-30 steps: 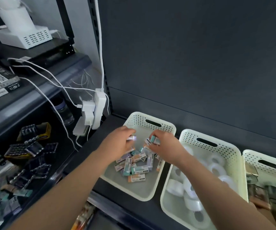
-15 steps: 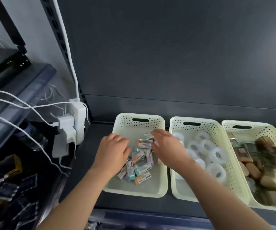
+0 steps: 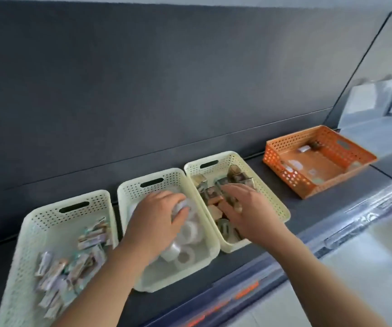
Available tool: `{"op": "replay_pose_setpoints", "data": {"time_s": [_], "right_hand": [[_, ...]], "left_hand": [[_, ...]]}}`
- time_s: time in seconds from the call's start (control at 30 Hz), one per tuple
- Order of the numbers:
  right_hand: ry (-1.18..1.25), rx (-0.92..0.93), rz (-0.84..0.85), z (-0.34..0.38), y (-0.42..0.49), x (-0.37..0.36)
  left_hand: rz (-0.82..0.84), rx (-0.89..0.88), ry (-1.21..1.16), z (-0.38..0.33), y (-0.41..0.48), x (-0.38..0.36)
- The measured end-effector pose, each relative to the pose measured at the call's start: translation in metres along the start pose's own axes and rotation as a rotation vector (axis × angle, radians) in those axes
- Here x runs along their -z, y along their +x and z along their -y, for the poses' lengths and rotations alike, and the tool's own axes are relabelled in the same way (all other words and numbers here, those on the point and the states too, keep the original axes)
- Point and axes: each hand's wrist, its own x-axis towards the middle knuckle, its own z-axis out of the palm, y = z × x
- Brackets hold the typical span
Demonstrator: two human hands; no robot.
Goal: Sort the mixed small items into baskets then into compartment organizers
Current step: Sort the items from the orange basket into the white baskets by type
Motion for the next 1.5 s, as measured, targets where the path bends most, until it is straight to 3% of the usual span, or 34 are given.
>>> {"op": "replay_pose_setpoints", "data": {"time_s": [0.33,0.6,0.9,1.13,1.33,1.5], "right_hand": [[0.014,-0.206,-0.057,-0.205,-0.013,0.115],[0.050,-0.201,-0.038,-0.317,0.021,0.154],[0.093,-0.136,0.142,-0.357,0.112,0.131],[0.045,-0.056,0.424,-0.356,0.172,0.093],[-0.005,0.050,0.481,-0.373,0.195,0.085],[0.090,0.089,0.490,-0.397,0.205,0.096]], "left_hand": [[0.042,-0.022,-0.139,-0.173,0.101,-0.121],[0.100,0.034,-0.151,-0.220,0.183,-0.191],[0.152,0.089,-0.028,-0.201,0.253,-0.234],[0.173,0.087,0.061,-0.194,0.275,-0.237],[0.427,0.076,0.202,-0.198,0.284,-0.235],[0.571,0.142,0.415,-0.220,0.289,-0.236]]}}
